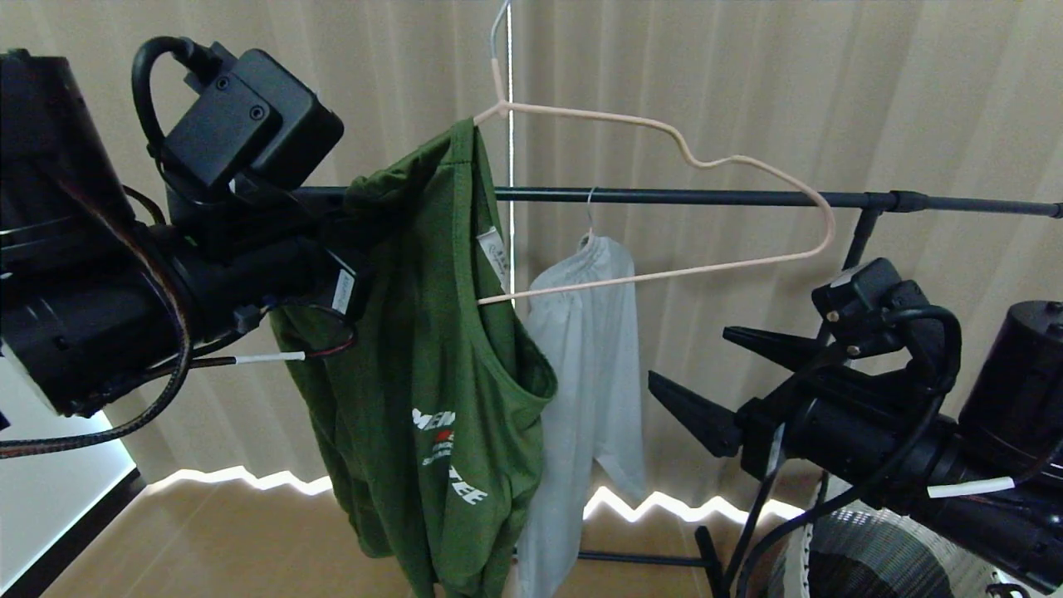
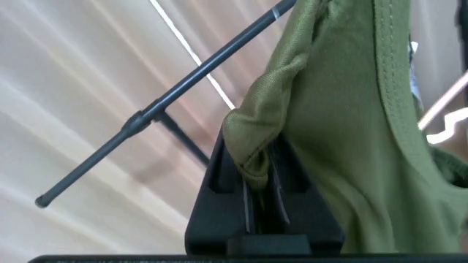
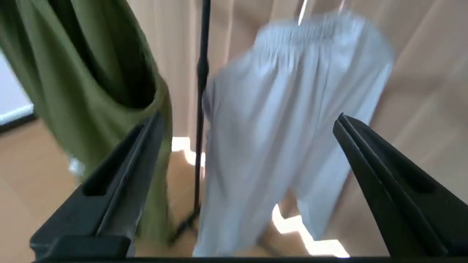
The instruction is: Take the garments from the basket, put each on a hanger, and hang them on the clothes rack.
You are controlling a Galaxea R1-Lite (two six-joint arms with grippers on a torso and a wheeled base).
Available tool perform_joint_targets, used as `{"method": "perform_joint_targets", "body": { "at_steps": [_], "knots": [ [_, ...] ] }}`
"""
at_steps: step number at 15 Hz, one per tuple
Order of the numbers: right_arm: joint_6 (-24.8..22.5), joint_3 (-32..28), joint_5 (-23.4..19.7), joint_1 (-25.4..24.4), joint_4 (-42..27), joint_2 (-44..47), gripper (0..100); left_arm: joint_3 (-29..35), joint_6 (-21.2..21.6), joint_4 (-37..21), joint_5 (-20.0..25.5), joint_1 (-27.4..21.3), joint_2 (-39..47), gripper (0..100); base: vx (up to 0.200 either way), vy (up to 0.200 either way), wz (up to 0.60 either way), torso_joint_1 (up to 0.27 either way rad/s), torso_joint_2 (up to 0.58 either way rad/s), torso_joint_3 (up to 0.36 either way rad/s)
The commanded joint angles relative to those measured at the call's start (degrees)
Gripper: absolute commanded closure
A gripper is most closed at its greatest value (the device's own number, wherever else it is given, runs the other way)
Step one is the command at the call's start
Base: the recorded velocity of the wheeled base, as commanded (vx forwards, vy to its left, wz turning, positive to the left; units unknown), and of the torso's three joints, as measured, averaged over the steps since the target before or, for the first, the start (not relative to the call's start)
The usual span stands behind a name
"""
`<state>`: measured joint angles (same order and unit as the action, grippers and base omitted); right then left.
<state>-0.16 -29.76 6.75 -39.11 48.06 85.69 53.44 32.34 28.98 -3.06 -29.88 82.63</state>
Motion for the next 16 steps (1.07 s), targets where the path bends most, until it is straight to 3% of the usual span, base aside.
{"method": "perform_joint_targets", "body": {
  "at_steps": [1,3,8,13,16],
  "knots": [
    [-0.19,-0.3,0.37,-1.15,6.17,6.42,0,1.05,-0.09,0.99,-0.02,-1.41,0.25,100,0.0,0.0,0.0,0.0,0.0,0.0],
    [-0.37,-1.27,0.37,-1.41,11.27,9.67,0,1.84,-0.26,1.08,0.07,-2.55,0.43,100,0.0,0.0,0.0,0.0,0.0,0.0],
    [-0.37,-4.34,0.28,-3.17,11.97,12.49,0,1.93,-0.26,1.17,0.07,-6.51,0.78,100,0.0,0.0,0.0,0.0,0.0,0.0],
    [-0.37,-3.38,0.37,-5.28,11.97,13.72,0,2.02,-0.26,1.43,-0.1,-7.39,1.13,100,0.0,0.0,0.0,0.0,0.0,0.0],
    [-1.6,0.4,0.81,-4.66,12.68,12.66,0,2.1,-0.17,1.87,-0.54,-6.51,0.87,100,0.0,0.0,0.0,0.0,0.0,0.0]
  ]
}}
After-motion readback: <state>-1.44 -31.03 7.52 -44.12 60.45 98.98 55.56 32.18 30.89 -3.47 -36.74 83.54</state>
